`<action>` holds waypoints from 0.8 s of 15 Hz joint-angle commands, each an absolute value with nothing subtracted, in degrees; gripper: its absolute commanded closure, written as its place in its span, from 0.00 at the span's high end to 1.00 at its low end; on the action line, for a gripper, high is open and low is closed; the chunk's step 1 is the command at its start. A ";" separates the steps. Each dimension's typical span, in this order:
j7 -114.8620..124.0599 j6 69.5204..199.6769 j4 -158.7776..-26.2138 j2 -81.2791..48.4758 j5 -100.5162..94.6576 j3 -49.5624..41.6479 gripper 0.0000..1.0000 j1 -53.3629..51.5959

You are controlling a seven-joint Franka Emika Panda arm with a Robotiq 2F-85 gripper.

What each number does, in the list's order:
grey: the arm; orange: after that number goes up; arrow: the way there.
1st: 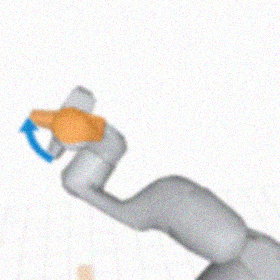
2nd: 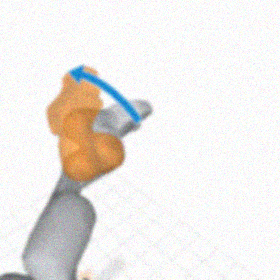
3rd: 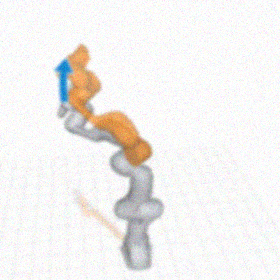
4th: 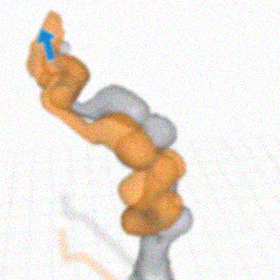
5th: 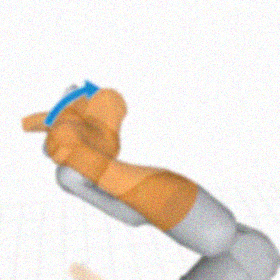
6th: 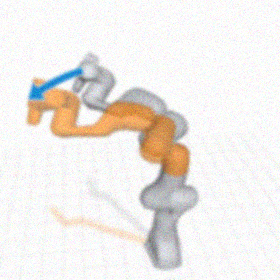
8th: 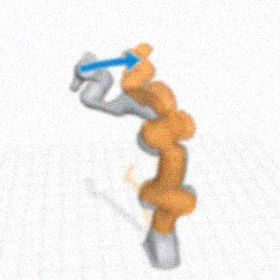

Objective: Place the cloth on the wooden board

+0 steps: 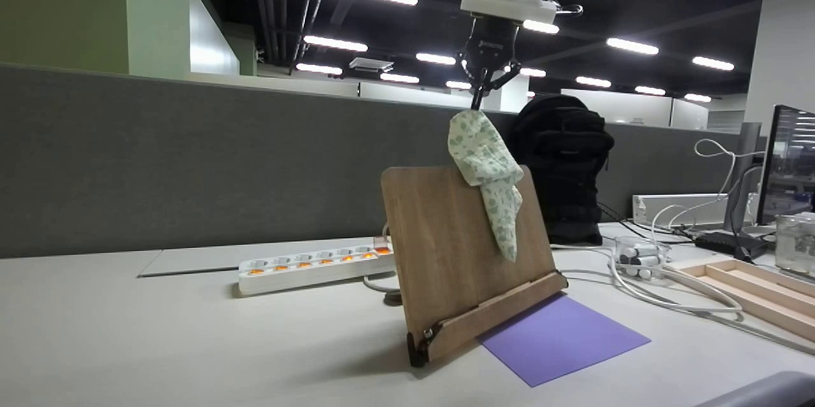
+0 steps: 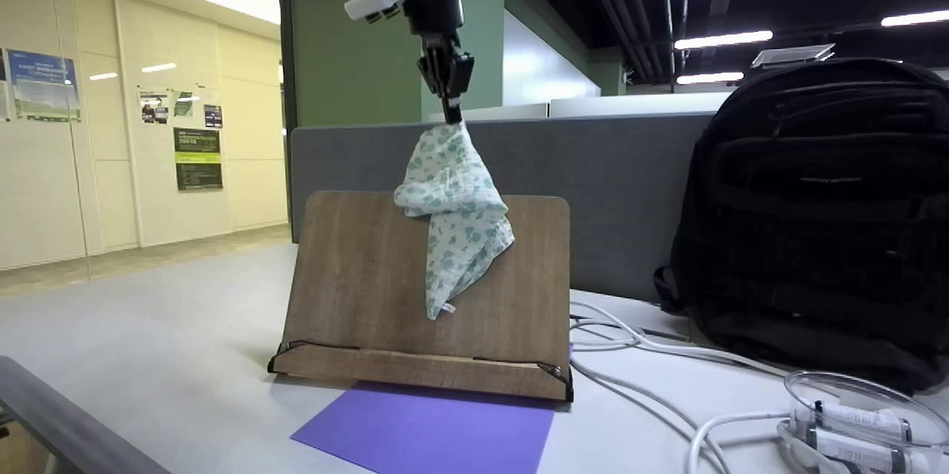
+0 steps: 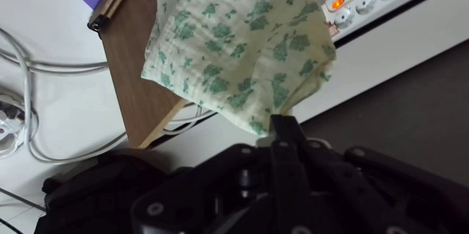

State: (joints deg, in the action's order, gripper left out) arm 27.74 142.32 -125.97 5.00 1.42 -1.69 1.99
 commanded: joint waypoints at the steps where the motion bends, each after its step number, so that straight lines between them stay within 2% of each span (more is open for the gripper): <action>1: 37.09 146.50 -123.62 3.78 0.40 -1.05 0.00 3.35; 12: 45.91 156.88 -123.73 -4.96 0.62 -4.19 0.00 4.37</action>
State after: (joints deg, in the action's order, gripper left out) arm 42.47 156.01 -125.25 -2.42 1.10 -3.06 4.85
